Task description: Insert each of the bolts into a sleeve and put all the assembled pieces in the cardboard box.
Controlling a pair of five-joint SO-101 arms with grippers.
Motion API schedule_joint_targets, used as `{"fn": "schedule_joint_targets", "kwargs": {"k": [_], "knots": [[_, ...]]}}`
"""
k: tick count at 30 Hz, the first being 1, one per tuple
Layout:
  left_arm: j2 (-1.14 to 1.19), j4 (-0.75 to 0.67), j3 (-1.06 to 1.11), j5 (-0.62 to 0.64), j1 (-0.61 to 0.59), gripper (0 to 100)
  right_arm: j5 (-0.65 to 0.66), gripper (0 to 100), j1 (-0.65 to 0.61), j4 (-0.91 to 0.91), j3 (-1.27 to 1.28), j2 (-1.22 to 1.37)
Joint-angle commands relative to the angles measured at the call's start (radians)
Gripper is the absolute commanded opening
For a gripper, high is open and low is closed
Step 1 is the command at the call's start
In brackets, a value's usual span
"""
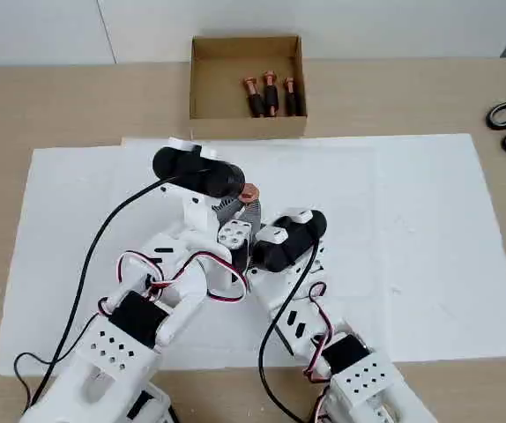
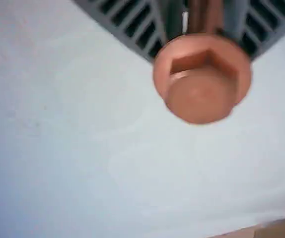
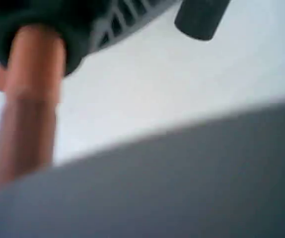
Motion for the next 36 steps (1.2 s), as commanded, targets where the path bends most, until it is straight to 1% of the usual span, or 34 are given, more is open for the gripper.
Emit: {"fn": "schedule_joint_targets", "kwargs": {"k": [1, 9, 12, 16, 25, 33, 36], "knots": [[0.003, 0.008, -0.013, -0.002, 0.015, 1, -0.008, 0.4, -0.004, -0.018, -0.012, -0.021], [0.002, 0.008, -0.022, 0.006, 0.014, 1, -0.008, 0.4, -0.004, -0.024, -0.011, -0.021], [0.002, 0.012, -0.044, 0.048, 0.014, 1, -0.006, 0.4, -0.004, -0.027, -0.011, -0.022], [0.002, 0.014, -0.051, 0.054, 0.014, 1, -0.006, 0.4, -0.004, -0.027, -0.011, -0.022], [0.003, 0.101, -0.107, 0.055, 0.015, 1, -0.006, 0.4, -0.004, -0.027, -0.011, -0.022], [0.006, 0.097, -0.108, 0.055, 0.014, 1, -0.006, 0.4, -0.005, -0.027, -0.011, -0.022], [0.054, 0.078, -0.114, 0.055, 0.014, 1, -0.006, 0.4, -0.005, -0.027, -0.011, -0.022]]}}
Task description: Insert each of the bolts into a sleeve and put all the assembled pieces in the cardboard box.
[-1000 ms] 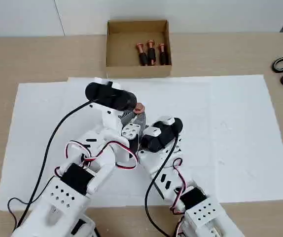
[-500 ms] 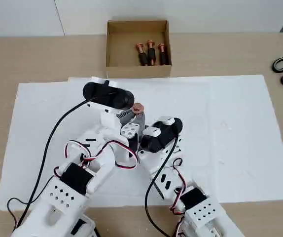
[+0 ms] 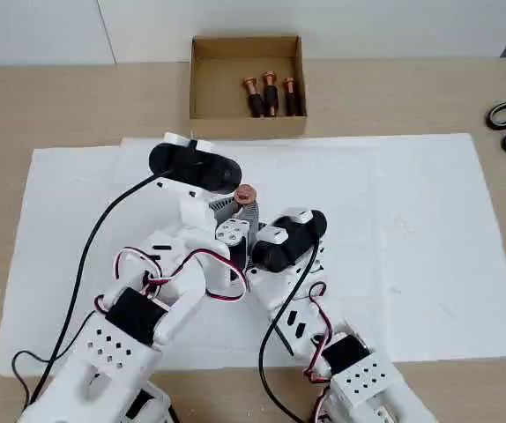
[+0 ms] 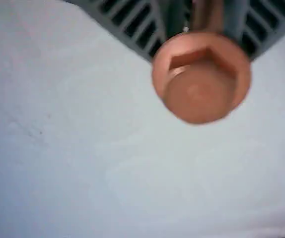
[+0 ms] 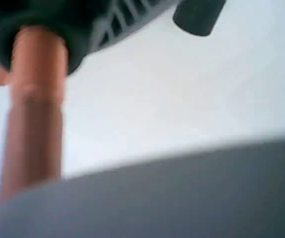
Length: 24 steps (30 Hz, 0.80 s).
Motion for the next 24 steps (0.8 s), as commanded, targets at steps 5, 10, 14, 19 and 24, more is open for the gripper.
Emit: {"fn": "schedule_joint_targets", "kwargs": {"k": [5, 10, 14, 19, 24], "knots": [[0.104, -0.014, -0.097, 0.014, 0.014, 1, 0.038, 0.4, -0.005, -0.027, -0.011, -0.022], [0.103, -0.011, -0.101, 0.025, 0.014, 1, 0.040, 0.4, -0.005, -0.027, -0.011, -0.022], [0.103, 0.049, -0.116, 0.026, 0.015, 1, 0.040, 0.4, -0.005, -0.028, -0.011, -0.022], [0.103, 0.150, -0.165, 0.054, 0.015, 1, 0.040, 0.4, -0.002, -0.031, -0.011, -0.022], [0.103, 0.184, -0.189, 0.055, 0.015, 1, 0.043, 0.4, -0.001, -0.125, 0.025, -0.022]]}}
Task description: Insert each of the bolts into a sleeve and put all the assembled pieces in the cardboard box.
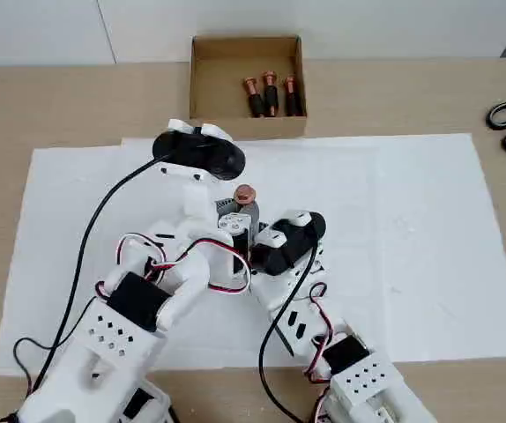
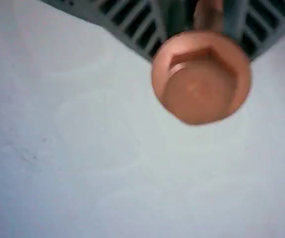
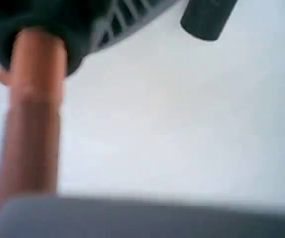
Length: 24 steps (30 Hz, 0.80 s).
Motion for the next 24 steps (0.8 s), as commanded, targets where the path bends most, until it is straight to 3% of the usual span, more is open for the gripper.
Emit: {"fn": "schedule_joint_targets", "kwargs": {"k": [1, 13, 24], "knots": [[0.006, 0.020, -0.033, 0.009, 0.015, 1, 0.012, 0.4, -0.004, -0.084, 0.009, -0.022], [0.018, -0.032, -0.021, 0.020, 0.014, 1, 0.012, 0.4, -0.007, -0.084, 0.009, -0.022], [0.155, 0.089, -0.150, 0.020, 0.014, 1, 0.012, 0.4, -0.007, -0.084, 0.009, -0.022]]}}
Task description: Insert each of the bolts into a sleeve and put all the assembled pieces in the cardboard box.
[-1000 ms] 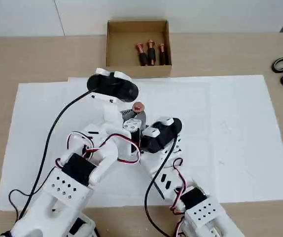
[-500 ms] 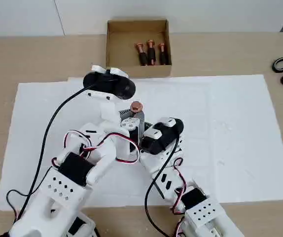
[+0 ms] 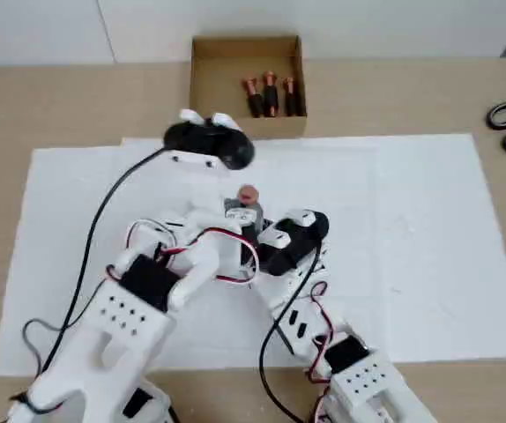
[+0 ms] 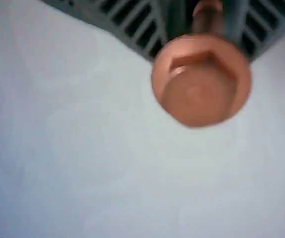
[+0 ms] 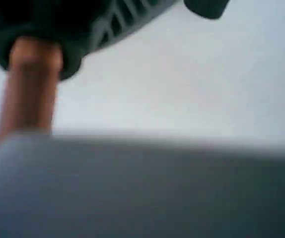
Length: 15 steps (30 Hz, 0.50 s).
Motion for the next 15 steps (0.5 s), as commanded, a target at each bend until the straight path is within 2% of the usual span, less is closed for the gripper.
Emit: {"fn": "schedule_joint_targets", "kwargs": {"k": [1, 8, 15], "knots": [[0.011, 0.012, -0.050, 0.009, 0.012, 1, 0.009, 0.4, -0.008, -0.045, 0.005, -0.024], [0.018, 0.018, -0.058, 0.009, 0.015, 1, 0.009, 0.4, -0.008, -0.045, 0.005, -0.024], [0.020, 0.094, -0.059, 0.009, 0.017, 1, 0.009, 0.4, -0.008, -0.045, 0.005, -0.024]]}}
